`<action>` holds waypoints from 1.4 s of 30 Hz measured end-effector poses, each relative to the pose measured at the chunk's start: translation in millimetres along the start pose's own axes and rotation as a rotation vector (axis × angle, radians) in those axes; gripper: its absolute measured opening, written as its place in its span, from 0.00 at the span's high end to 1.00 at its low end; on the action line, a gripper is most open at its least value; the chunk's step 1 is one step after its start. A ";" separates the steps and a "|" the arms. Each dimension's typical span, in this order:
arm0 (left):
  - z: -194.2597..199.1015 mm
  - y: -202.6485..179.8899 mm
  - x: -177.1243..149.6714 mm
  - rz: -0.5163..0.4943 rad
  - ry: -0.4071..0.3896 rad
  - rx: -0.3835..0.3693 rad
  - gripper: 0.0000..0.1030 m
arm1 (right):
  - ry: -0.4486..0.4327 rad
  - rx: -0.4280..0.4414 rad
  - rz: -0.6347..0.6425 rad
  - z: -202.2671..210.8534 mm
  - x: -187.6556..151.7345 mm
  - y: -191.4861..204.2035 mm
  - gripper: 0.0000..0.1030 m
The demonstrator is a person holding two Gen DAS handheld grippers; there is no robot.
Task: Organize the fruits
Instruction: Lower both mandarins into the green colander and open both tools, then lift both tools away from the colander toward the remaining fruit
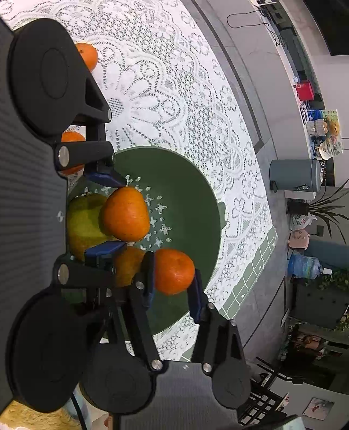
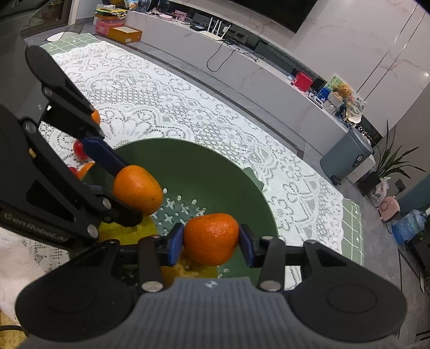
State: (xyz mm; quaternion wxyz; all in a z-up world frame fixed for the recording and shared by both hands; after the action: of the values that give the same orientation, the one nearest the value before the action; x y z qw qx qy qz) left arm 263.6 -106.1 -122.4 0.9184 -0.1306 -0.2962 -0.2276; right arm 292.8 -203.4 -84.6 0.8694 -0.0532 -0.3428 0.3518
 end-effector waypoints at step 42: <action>18.4 -3.4 10.6 -0.001 -0.045 0.083 0.44 | 0.002 0.000 -0.008 0.9 10.1 -3.6 0.46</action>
State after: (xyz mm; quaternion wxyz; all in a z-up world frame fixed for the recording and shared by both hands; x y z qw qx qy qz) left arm 260.7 -105.7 -101.0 0.9160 -0.0975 -0.3260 -0.2126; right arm 299.6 -199.6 -77.0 0.8712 -0.0523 -0.3422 0.3482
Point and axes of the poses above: each gripper's, at about its wrist camera, not at the fingertips, and z roughly against the way its jaws point, y to its left, x to its top, the point moved 9 cm from there along -z, roughly the way its jaws point
